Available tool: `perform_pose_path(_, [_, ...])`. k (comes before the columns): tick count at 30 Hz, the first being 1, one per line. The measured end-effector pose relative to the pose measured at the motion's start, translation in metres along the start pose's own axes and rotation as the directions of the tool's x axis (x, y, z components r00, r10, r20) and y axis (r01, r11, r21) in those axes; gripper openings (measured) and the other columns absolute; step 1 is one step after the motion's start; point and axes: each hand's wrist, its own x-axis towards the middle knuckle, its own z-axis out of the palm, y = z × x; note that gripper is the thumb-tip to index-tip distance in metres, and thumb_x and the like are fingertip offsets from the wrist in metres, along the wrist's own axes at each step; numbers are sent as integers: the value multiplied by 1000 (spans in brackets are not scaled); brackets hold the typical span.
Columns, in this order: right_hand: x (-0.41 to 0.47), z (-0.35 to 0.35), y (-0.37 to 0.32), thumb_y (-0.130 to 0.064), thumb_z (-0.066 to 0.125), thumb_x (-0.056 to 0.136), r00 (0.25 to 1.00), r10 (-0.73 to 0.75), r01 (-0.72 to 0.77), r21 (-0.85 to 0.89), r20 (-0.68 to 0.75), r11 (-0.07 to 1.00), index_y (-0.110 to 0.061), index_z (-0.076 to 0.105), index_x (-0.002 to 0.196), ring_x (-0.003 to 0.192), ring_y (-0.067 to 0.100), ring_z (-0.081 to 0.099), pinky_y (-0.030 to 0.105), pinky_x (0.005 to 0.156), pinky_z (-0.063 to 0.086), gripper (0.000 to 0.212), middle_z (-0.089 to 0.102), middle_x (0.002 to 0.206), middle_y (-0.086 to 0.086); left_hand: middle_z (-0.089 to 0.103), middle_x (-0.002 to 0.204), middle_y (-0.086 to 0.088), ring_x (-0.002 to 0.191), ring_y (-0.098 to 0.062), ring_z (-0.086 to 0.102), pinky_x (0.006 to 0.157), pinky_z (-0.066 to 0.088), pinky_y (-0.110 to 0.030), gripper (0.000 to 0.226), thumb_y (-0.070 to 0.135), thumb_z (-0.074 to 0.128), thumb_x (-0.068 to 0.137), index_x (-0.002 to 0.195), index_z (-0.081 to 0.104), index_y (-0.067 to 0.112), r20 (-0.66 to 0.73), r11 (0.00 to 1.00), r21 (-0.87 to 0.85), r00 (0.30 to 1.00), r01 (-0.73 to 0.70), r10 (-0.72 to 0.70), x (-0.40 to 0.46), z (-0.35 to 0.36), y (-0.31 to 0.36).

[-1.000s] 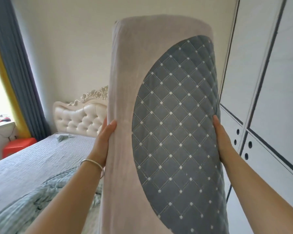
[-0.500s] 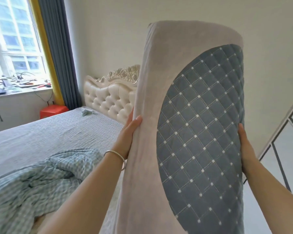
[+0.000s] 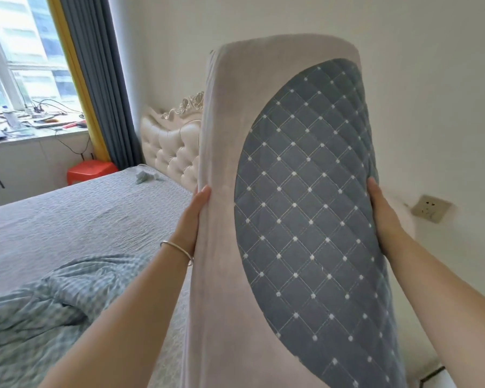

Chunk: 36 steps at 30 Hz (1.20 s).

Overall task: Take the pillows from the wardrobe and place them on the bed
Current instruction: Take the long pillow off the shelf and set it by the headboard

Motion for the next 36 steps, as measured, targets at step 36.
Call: perform_pose_path(36, [414,313,397,-90,43,51,430,665,-368,-553,611,747,-25,49,135,121,23,51,43,110,32,106,56,132,-2,70,55,3,47,-10,66,41,52,-21,37,46,41,94,106,59,16,-748,880,-310,480,360,-459,295,-94,-283])
